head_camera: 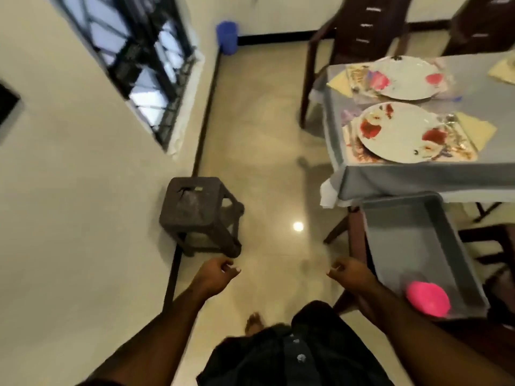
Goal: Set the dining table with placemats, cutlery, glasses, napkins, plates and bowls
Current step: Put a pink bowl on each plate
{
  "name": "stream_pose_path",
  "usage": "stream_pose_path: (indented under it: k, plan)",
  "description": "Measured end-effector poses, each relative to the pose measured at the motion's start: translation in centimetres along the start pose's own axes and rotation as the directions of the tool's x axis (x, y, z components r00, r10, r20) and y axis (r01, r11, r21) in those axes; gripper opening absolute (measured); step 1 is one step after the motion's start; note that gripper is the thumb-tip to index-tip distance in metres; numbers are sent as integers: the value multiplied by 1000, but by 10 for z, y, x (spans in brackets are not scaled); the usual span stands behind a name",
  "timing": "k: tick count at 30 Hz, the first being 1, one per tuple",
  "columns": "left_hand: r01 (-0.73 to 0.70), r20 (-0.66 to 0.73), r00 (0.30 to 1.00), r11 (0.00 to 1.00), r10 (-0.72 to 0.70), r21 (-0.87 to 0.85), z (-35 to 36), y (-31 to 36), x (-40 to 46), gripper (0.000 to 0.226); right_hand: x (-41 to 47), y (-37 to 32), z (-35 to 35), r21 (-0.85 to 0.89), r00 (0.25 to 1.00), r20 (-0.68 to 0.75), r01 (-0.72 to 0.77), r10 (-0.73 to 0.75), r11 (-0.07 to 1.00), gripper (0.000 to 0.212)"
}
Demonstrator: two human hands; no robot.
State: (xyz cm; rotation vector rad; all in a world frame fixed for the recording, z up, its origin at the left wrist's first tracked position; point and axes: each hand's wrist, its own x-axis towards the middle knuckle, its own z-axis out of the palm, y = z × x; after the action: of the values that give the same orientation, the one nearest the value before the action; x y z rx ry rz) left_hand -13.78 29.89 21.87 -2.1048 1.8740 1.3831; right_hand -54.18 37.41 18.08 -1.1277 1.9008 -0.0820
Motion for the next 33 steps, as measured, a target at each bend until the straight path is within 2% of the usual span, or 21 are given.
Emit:
stream_pose_path:
  k: [3, 5, 7, 11, 14, 15, 17, 19, 22, 26, 27, 30, 33]
  plan:
    - [-150, 115, 984, 982, 137, 118, -17, 82, 73, 61, -2, 15, -26, 187, 986, -122, -88, 112, 978, 19]
    - [-236, 178, 962, 958, 206, 164, -13, 127, 112, 73, 4, 29, -40, 255, 972, -172, -111, 158, 961, 21]
    - [-320, 273, 928, 920, 255, 229, 5, 171, 148, 73, 19, 58, -54, 255, 949, -228, -157, 216, 954, 41]
    - [-466, 471, 842, 795, 264, 387, 58, 252, 194, 95, 46, 116, -68, 227, 920, -205, -287, 334, 930, 82]
    - [-620, 613, 729, 674, 306, 401, 106, 310, 199, 124, 41, 138, -83, 293, 880, -167, -387, 445, 874, 87]
    - [-660, 651, 691, 640, 313, 393, 118, 327, 197, 124, 39, 144, -87, 306, 865, -151, -420, 479, 854, 85]
    - [-740, 724, 608, 563, 326, 368, 145, 359, 202, 108, 31, 152, -103, 332, 821, -132, -491, 555, 806, 82]
    - [-813, 800, 511, 479, 315, 331, 171, 390, 212, 94, 24, 161, -111, 384, 762, -132, -550, 633, 742, 89]
    - [-884, 883, 385, 382, 270, 269, 216, 437, 233, 94, 17, 179, -107, 501, 649, -114, -616, 752, 608, 107]
    - [-944, 946, 254, 265, 201, 197, 284, 478, 257, 106, 21, 194, -76, 714, 507, -14, -598, 862, 364, 96]
    - [-961, 969, 205, 214, 139, 173, 322, 482, 265, 108, 29, 210, -59, 789, 462, 64, -566, 884, 239, 95]
    - [-987, 979, 143, 92, 144, 131, 359, 505, 275, 122, 51, 210, -51, 912, 456, 90, -395, 886, 110, 100]
    - [-995, 993, 98, 20, 66, 97, 426, 505, 280, 117, 76, 231, -39, 961, 339, 188, -258, 922, -101, 95]
